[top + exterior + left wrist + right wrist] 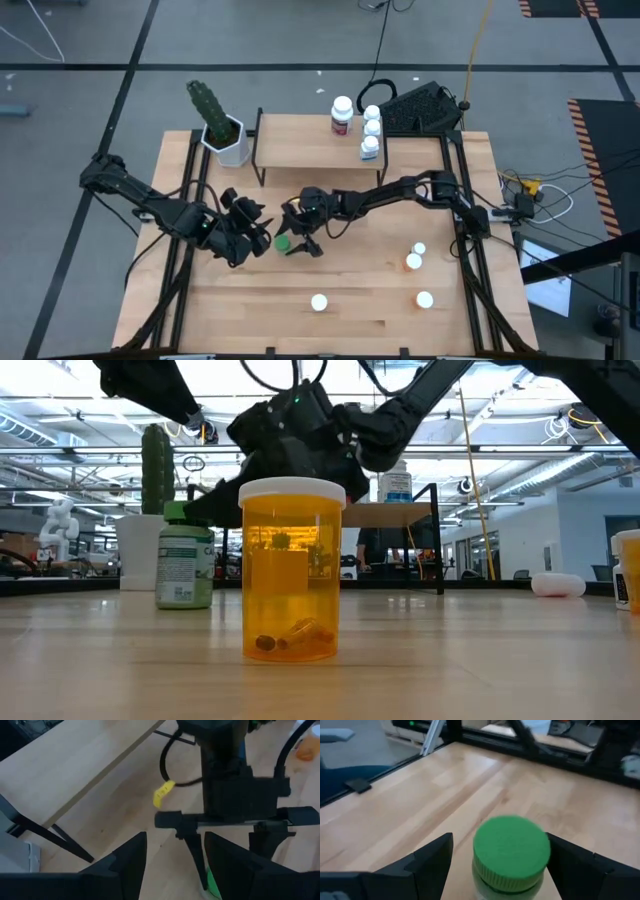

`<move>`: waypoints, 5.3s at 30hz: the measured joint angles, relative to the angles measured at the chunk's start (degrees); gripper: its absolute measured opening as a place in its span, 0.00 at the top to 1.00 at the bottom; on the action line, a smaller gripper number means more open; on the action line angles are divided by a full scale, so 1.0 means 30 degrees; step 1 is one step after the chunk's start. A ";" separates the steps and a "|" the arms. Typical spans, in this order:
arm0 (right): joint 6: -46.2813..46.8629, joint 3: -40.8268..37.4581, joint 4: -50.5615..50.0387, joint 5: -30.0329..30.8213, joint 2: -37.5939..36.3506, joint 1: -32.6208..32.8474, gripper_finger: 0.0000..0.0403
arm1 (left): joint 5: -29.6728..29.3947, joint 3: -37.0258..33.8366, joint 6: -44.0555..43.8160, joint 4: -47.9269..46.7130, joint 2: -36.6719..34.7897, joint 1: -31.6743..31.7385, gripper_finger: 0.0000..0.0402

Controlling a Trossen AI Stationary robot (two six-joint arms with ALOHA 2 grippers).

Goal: Pick and place medicine bottles onto shelf by color
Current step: Put the green pill bottle on the shelf

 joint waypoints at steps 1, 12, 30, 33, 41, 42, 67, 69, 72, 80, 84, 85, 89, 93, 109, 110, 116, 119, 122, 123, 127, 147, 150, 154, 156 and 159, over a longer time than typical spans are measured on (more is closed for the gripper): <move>0.0048 0.0008 0.0015 -0.0124 0.0052 0.0000 0.27 | 0.0000 0.0000 0.0000 0.0006 0.0000 0.0000 0.50; 0.0107 0.0059 -0.0180 -0.0662 0.0045 -0.0095 0.36 | 0.0007 0.0000 -0.0108 0.0006 0.0000 -0.0073 0.50; 0.0841 -0.1584 -0.5528 1.2767 -0.6069 0.1246 0.50 | 0.0108 -0.0015 -0.0007 -0.0097 0.0000 -0.0175 0.50; 0.0963 -0.2459 -0.5824 1.6638 -0.8338 0.1239 0.51 | -0.0037 -0.0027 0.0002 -0.0058 0.0002 -0.0175 0.50; 0.1188 -0.4342 -0.4730 2.5254 -1.2767 0.0233 0.51 | -0.0294 -0.1322 -0.0312 0.0439 0.0000 -0.0120 0.50; 0.1469 -0.4589 -0.4323 2.5431 -1.2961 0.0004 0.51 | -0.0291 -0.1460 -0.0367 0.0439 0.0007 -0.0054 0.50; 0.5628 -0.6753 -0.2339 2.4753 -1.2063 -0.3257 0.50 | -0.0257 -0.1639 0.0066 0.0450 0.0000 0.1095 0.50; 0.5628 -0.6746 -0.2295 2.4754 -1.1742 -0.3264 0.50 | -0.0204 -0.1639 0.0066 0.0445 0.0000 0.1144 0.50; 0.5642 -0.6746 -0.2280 2.4750 -1.1481 -0.3349 0.50 | -0.0197 -0.1639 0.0120 0.0443 0.0000 0.1144 0.50; 0.5891 -0.6739 -0.2251 2.4335 -1.1430 -0.3701 0.49 | -0.0168 -0.1639 0.0372 0.0443 0.0000 0.1141 0.50; 0.5964 -0.6724 -0.2339 2.3145 -1.1429 -0.3759 0.44 | -0.0168 -0.1639 0.0372 0.0443 0.0000 0.1129 0.50; 0.5971 -0.6724 -0.2373 2.3153 -1.1409 -0.3759 0.43 | -0.0168 -0.1639 0.0364 0.0443 0.0000 0.1129 0.50; 0.5862 -0.6732 -0.2424 2.3208 -1.1415 -0.3759 0.37 | -0.0166 -0.1639 0.0364 0.0443 0.0000 0.1129 0.50; 0.5660 -0.6732 -0.2373 2.3268 -1.1415 -0.3759 0.34 | -0.0167 -0.1639 0.0357 0.0443 0.0000 0.1129 0.50; 0.1360 -0.6727 -0.1984 2.3908 -1.3140 -0.1859 0.33 | -0.0160 -0.1639 0.0350 0.0447 0.0000 0.1129 0.50; 0.0654 -0.6732 -0.2015 2.3616 -1.3124 -0.1631 0.33 | -0.0160 -0.1639 0.0350 0.0443 0.0000 0.1129 0.50; -0.1539 -0.6732 -0.1880 2.0788 -1.2491 -0.0641 0.36 | -0.0160 -0.1637 0.0342 0.0446 0.0000 0.1129 0.50; -0.2078 -0.6732 -0.1483 2.0793 -1.1824 -0.0546 0.40 | -0.0160 -0.1632 0.0342 0.0464 0.0000 0.1158 0.50; -0.2149 -0.6732 -0.1319 2.0833 -1.1033 -0.0721 0.45 | -0.0160 -0.1632 0.0328 0.0487 0.0000 0.1151 0.50; -0.2189 -0.6732 -0.1333 2.0922 -1.0803 -0.0787 0.47 | -0.0160 -0.1632 0.0293 0.0494 0.0000 0.1151 0.50; -0.2115 -0.6733 -0.1268 2.2410 -1.0439 -0.1117 0.54 | -0.0160 -0.1632 0.0306 0.0494 0.0000 0.1151 0.50; -0.2456 -0.6732 -0.1941 2.3851 -1.0417 -0.2390 0.69 | -0.0160 -0.1632 0.0525 0.0458 0.0000 0.1151 0.50; -0.2486 -0.6732 -0.1938 2.3835 -1.0417 -0.2627 0.69 | -0.0160 -0.1632 0.0525 0.0458 0.0000 0.1151 0.50; -0.2553 -0.6732 -0.1939 2.3815 -1.0417 -0.2901 0.69 | -0.0160 -0.1632 0.0517 0.0450 0.0000 0.1151 0.50; -0.2654 -0.6732 -0.1901 2.3815 -1.0417 -0.2924 0.69 | -0.0160 -0.1632 0.0523 0.0443 0.0000 0.1151 0.50; -0.3185 -0.6732 -0.1693 2.3778 -1.0447 -0.2740 0.69 | -0.0160 -0.1632 0.0593 0.0443 0.0000 0.1151 0.50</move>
